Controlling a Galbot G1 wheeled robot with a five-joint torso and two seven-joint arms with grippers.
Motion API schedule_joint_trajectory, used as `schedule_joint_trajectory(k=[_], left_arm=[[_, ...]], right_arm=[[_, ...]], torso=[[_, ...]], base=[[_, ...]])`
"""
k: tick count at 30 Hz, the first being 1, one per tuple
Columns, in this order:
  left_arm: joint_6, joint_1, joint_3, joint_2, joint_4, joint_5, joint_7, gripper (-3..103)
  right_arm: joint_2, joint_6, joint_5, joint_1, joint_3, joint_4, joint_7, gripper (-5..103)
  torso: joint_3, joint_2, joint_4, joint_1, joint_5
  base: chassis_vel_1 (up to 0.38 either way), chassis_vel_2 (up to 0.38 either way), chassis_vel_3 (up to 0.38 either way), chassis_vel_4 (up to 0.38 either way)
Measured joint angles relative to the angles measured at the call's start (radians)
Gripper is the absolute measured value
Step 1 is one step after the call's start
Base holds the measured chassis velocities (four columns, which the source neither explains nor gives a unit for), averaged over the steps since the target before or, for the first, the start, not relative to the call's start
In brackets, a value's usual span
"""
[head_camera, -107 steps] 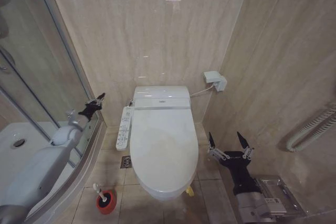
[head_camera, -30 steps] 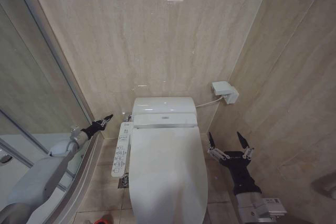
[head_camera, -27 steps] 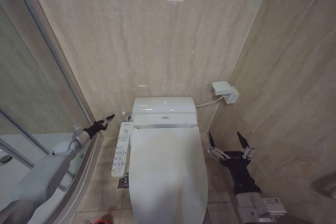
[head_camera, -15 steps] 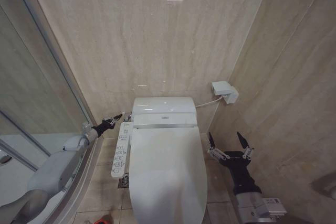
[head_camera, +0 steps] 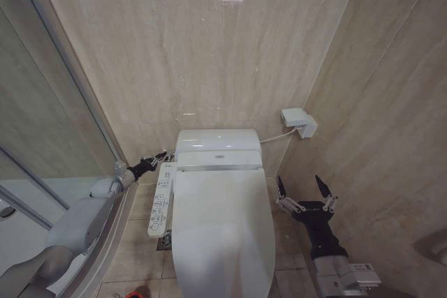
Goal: Open the toilet lid, clean the toilet bowl with a toilet brush, close the toilet lid, and flush.
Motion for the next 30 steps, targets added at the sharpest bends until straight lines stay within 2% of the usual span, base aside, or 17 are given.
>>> schedule_joint_trajectory(k=[13,18,26,30], left_arm=[[-0.001,0.008,-0.019,-0.01,0.043,0.02,0.022,0],[-0.001,0.017,-0.039,-0.01,0.049,0.031,0.028,0],[0.003,0.046,-0.096,0.008,-0.002,0.025,0.021,0],[0.002,0.057,-0.105,0.019,-0.024,-0.017,0.021,0]], right_arm=[[0.0,0.0,0.0,0.0,0.0,0.0,0.0,100],[0.0,0.0,0.0,0.0,0.0,0.0,0.0,100],[0.0,0.0,0.0,0.0,0.0,0.0,0.0,100],[0.0,0.0,0.0,0.0,0.0,0.0,0.0,100]], torso=[[0.0,0.0,0.0005,0.0,-0.0001],[0.0,0.0,-0.0001,0.0,-0.0003],[0.0,0.0,0.0003,0.0,-0.0002],[0.0,0.0,0.0004,0.0,-0.0001]], base=[[0.0,0.0,0.0,0.0],[0.0,0.0,0.0,0.0],[0.0,0.0,0.0,0.0],[0.0,0.0,0.0,0.0]])
